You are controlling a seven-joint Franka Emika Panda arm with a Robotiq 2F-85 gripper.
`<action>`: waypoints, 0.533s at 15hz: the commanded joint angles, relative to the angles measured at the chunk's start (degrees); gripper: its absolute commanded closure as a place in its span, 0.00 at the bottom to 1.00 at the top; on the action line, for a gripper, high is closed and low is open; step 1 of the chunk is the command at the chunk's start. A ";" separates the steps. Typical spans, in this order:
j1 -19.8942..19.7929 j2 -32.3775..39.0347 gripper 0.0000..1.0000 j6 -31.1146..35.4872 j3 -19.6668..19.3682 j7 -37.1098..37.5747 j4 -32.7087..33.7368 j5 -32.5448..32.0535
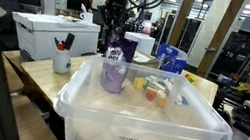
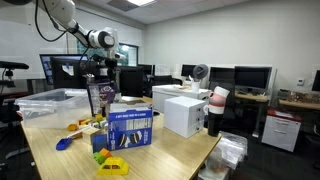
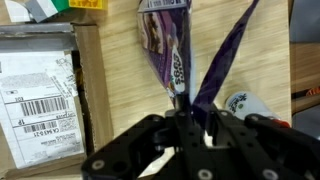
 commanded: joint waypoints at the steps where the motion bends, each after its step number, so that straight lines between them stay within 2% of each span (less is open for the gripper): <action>1: -0.22 -0.22 0.49 -0.77 0.27 -2.78 -0.61 0.56; 2: -0.21 -0.15 0.45 -0.80 0.27 -2.97 -0.61 0.59; 3: -0.23 -0.04 0.35 -0.83 0.29 -3.13 -0.68 0.70; 5: -0.29 0.18 0.21 -0.96 0.46 -3.28 -1.09 1.09; 8: -0.24 0.35 0.04 -1.39 0.67 -3.50 -1.68 1.21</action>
